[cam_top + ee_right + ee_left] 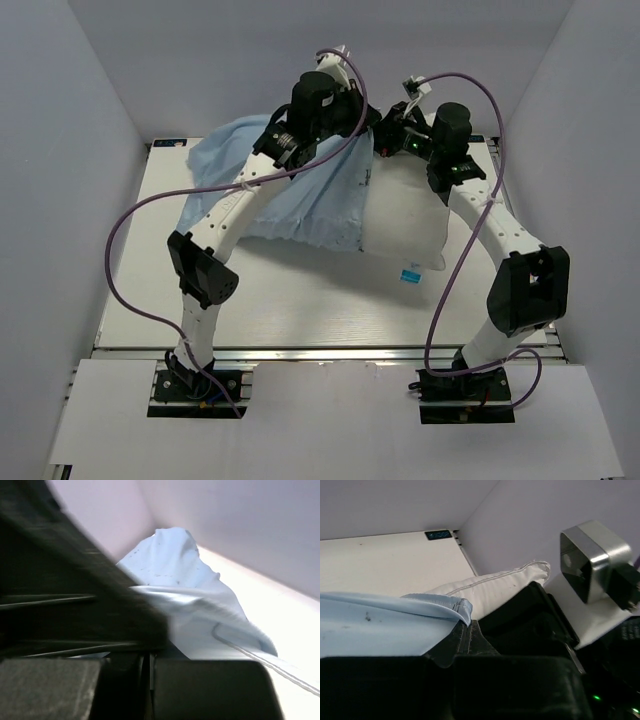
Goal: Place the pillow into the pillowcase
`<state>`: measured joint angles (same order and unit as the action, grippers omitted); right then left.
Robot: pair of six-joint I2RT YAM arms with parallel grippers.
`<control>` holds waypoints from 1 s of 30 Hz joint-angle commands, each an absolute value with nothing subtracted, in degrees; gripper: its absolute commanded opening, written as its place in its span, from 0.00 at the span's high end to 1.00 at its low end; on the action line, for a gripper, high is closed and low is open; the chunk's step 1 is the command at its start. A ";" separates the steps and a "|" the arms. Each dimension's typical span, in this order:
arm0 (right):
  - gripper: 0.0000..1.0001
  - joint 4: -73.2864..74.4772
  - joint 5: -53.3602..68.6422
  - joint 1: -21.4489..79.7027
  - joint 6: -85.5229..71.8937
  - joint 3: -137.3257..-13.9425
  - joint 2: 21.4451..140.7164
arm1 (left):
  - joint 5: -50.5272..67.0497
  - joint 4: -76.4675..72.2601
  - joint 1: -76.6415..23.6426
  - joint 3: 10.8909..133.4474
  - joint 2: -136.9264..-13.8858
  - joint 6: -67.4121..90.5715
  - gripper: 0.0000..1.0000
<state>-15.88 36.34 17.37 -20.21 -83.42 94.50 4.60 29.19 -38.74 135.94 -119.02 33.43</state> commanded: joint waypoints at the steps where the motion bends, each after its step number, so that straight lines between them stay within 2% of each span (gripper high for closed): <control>1: 1.00 -29.53 28.74 17.49 -19.27 -86.23 90.28 | 14.58 20.40 -41.22 132.21 -109.87 38.40 1.00; 3: 1.00 -30.50 29.53 17.58 -17.50 -80.90 89.04 | 15.99 18.64 -41.40 128.43 -106.54 40.33 1.00; 6: 1.00 -28.39 30.41 17.93 -11.97 -70.69 86.14 | 17.84 14.86 -42.01 113.86 -99.43 42.53 1.00; 8: 1.00 -26.20 32.07 17.93 -4.61 -63.33 84.30 | 16.97 9.26 -42.10 93.18 -92.33 44.81 1.00; 9: 1.00 -25.67 32.69 17.84 -4.57 -61.11 83.77 | 16.96 9.23 -42.10 93.08 -90.11 45.43 1.00; 10: 1.00 -24.53 33.30 17.84 -0.83 -59.52 83.24 | 16.61 7.58 -42.10 84.38 -88.17 46.14 1.00; 14: 1.00 -11.75 42.25 16.35 7.72 -57.92 81.13 | 15.91 9.83 -42.01 71.04 -82.19 46.93 1.00; 15: 0.95 -8.04 47.84 16.00 9.65 -60.18 80.86 | 15.82 11.67 -41.92 69.36 -81.83 46.93 1.00; 16: 0.85 -3.91 50.25 15.74 11.58 -61.68 80.51 | 15.73 12.30 -41.75 67.95 -81.65 46.93 1.00; 18: 0.76 7.83 56.47 15.30 18.87 -64.59 78.49 | 15.91 12.31 -41.49 64.00 -80.86 47.11 1.00; 19: 0.65 11.39 57.47 15.29 21.33 -67.38 77.53 | 15.56 12.13 -41.22 63.03 -80.60 47.28 1.00; 20: 0.61 14.12 58.09 15.21 24.66 -68.46 75.08 | 15.64 11.87 -41.05 61.54 -80.33 47.46 1.00; 21: 0.56 16.15 58.01 15.21 25.48 -69.42 73.84 | 15.47 11.52 -40.96 61.00 -79.90 47.63 1.00; 22: 0.44 18.17 56.96 15.21 25.58 -70.39 72.35 | 15.38 10.99 -40.78 60.56 -79.72 47.81 1.00; 23: 0.36 17.93 55.04 15.29 24.71 -70.31 69.72 | 15.64 10.64 -40.78 59.86 -79.63 48.07 1.00; 24: 0.29 17.15 48.15 15.29 20.78 -70.40 68.74 | 15.73 10.46 -40.69 59.68 -79.54 47.99 1.00; 25: 0.17 16.09 44.16 15.29 18.92 -70.57 68.03 | 15.82 10.46 -40.78 59.68 -79.72 47.99 1.00; 27: 0.11 17.39 34.60 15.12 18.19 -72.41 67.85 | 16.00 10.72 -40.69 59.50 -79.63 47.90 1.00; 30: 0.10 22.57 30.07 14.24 21.86 -74.44 69.69 | 16.08 10.64 -40.61 58.80 -78.93 47.73 1.00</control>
<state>15.79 39.92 15.25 19.07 -72.53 67.37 14.15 9.43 -40.60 60.36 -81.80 47.83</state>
